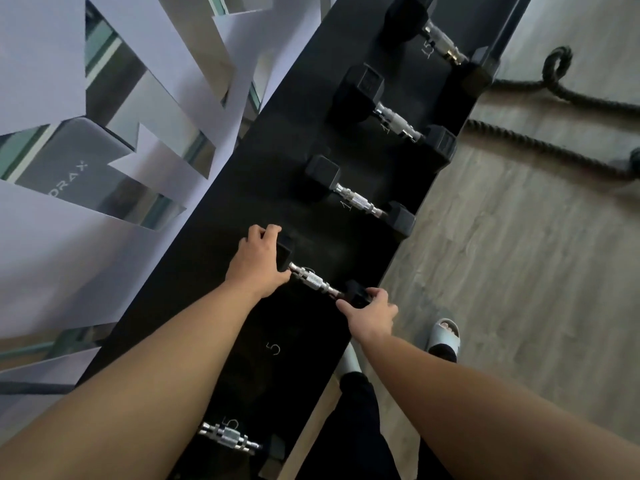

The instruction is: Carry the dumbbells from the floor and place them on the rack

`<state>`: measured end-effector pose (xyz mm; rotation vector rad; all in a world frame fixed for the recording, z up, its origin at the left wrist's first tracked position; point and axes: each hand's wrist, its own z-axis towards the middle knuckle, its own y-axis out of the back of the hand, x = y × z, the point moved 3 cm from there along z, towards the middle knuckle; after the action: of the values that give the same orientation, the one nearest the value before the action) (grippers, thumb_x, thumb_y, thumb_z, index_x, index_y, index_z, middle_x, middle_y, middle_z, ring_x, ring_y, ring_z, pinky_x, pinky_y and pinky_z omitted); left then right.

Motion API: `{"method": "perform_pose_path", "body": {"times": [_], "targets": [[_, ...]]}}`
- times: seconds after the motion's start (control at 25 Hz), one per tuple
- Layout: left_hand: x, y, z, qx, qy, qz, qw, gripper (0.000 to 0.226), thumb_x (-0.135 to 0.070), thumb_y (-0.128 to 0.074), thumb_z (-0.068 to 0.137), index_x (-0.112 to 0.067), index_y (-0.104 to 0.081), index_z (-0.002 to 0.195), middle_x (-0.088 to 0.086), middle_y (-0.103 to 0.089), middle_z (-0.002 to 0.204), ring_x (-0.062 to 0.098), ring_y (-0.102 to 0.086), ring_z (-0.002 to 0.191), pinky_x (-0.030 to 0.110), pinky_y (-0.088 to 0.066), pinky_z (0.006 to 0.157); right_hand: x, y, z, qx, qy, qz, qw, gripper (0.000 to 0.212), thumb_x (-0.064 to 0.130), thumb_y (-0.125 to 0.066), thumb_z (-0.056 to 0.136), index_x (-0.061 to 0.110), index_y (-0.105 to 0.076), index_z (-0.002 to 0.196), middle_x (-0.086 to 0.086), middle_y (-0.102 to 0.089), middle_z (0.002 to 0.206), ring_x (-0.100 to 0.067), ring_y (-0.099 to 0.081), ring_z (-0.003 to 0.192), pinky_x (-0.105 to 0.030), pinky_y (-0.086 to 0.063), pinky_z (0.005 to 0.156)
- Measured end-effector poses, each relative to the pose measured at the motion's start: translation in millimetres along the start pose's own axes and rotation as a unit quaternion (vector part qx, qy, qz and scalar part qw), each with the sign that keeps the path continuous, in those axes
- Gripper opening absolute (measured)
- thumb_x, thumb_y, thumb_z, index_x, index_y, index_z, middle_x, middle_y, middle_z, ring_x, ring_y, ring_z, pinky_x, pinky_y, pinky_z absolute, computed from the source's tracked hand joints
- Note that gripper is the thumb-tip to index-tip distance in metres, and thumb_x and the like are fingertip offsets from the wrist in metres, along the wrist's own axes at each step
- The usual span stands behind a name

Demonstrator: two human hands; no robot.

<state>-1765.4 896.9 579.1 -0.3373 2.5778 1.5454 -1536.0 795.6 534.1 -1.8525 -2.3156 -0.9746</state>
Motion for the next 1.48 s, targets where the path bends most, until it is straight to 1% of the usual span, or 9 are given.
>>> {"method": "perform_pose_path", "body": {"times": [0.24, 0.32, 0.4, 0.52, 0.64, 0.88, 1.16, 1.32, 1.48], "targets": [[8, -2, -14, 0.027, 0.003, -0.069, 0.997, 0.095, -0.043, -0.080, 0.086, -0.030, -0.023, 0.161, 0.005, -0.028, 0.163, 0.030, -0.039, 0.144, 0.045, -0.045, 0.109, 27, 20, 14, 0.030, 0.033, -0.070, 0.997, 0.061, 0.050, -0.072, 0.088, 0.022, -0.055, 0.140, -0.013, -0.044, 0.145, -0.039, -0.050, 0.133, -0.043, -0.045, 0.112], [-1, 10, -18, 0.025, 0.001, -0.052, 0.998, 0.087, -0.048, -0.077, 0.086, -0.027, -0.033, 0.158, 0.004, -0.030, 0.163, 0.029, -0.037, 0.145, 0.046, -0.043, 0.110, 47, 39, 13, 0.022, 0.070, -0.048, 0.996, 0.051, 0.047, -0.069, 0.090, 0.021, -0.063, 0.133, -0.013, -0.055, 0.140, -0.036, -0.054, 0.131, -0.043, -0.045, 0.114], [-20, 29, -17, 0.030, -0.043, -0.029, 0.998, 0.071, -0.051, -0.076, 0.086, -0.027, -0.050, 0.147, 0.000, -0.043, 0.153, 0.026, -0.045, 0.138, 0.043, -0.045, 0.106, 64, 66, 12, 0.008, 0.109, -0.021, 0.994, 0.042, 0.041, -0.069, 0.092, 0.018, -0.067, 0.126, -0.009, -0.067, 0.127, -0.030, -0.063, 0.123, -0.038, -0.050, 0.107], [-66, 60, -12, 0.124, -0.093, -0.047, 0.987, 0.049, -0.055, -0.075, 0.085, -0.034, -0.062, 0.128, -0.013, -0.064, 0.121, 0.013, -0.063, 0.113, 0.030, -0.051, 0.088, 72, 118, 4, 0.003, 0.145, -0.010, 0.989, 0.036, 0.038, -0.068, 0.094, 0.015, -0.070, 0.121, -0.002, -0.074, 0.113, -0.024, -0.071, 0.109, -0.028, -0.050, 0.086], [-140, 82, -9, 0.161, -0.126, -0.061, 0.977, 0.037, -0.054, -0.076, 0.086, -0.034, -0.066, 0.116, -0.014, -0.069, 0.104, 0.004, -0.065, 0.093, 0.023, -0.048, 0.072, 52, 185, -7, -0.035, 0.162, -0.003, 0.986, 0.035, 0.038, -0.069, 0.095, 0.013, -0.072, 0.119, -0.006, -0.076, 0.121, -0.025, -0.070, 0.112, -0.033, -0.054, 0.096], [-321, 47, -54, 0.188, -0.250, -0.037, 0.949, 0.030, -0.052, -0.076, 0.087, -0.026, -0.073, 0.103, -0.008, -0.074, 0.098, 0.012, -0.070, 0.093, 0.032, -0.057, 0.083, -71, 336, -36, -0.156, 0.080, 0.101, 0.979, 0.030, 0.033, -0.071, 0.096, 0.008, -0.074, 0.112, -0.013, -0.077, 0.116, -0.027, -0.070, 0.103, -0.032, -0.052, 0.089], [-445, -5, -136, 0.180, -0.341, 0.027, 0.922, 0.033, -0.056, -0.077, 0.084, -0.027, -0.070, 0.097, -0.012, -0.072, 0.090, 0.004, -0.067, 0.081, 0.018, -0.047, 0.062, -242, 452, -60, -0.228, 0.027, 0.169, 0.958, 0.021, 0.033, -0.074, 0.095, 0.013, -0.073, 0.098, -0.015, -0.077, 0.110, -0.032, -0.071, 0.105, -0.040, -0.054, 0.096], [-497, -32, -175, 0.168, -0.335, 0.056, 0.926, 0.034, -0.061, -0.076, 0.082, -0.030, -0.070, 0.094, -0.012, -0.073, 0.092, 0.003, -0.067, 0.083, 0.022, -0.049, 0.068, -342, 505, -82, -0.240, 0.024, 0.230, 0.943, 0.018, 0.033, -0.076, 0.094, 0.018, -0.070, 0.086, -0.008, -0.072, 0.091, -0.020, -0.059, 0.073, -0.033, -0.049, 0.077], [-599, -100, -258, 0.176, -0.372, 0.083, 0.908, 0.034, -0.062, -0.074, 0.083, -0.031, -0.071, 0.093, -0.014, -0.074, 0.091, 0.003, -0.068, 0.084, 0.025, -0.050, 0.069, -486, 559, -113, -0.259, -0.019, 0.301, 0.918, 0.019, 0.032, -0.076, 0.094, 0.017, -0.068, 0.087, -0.007, -0.069, 0.090, -0.015, -0.052, 0.063, -0.027, -0.042, 0.064]]}}
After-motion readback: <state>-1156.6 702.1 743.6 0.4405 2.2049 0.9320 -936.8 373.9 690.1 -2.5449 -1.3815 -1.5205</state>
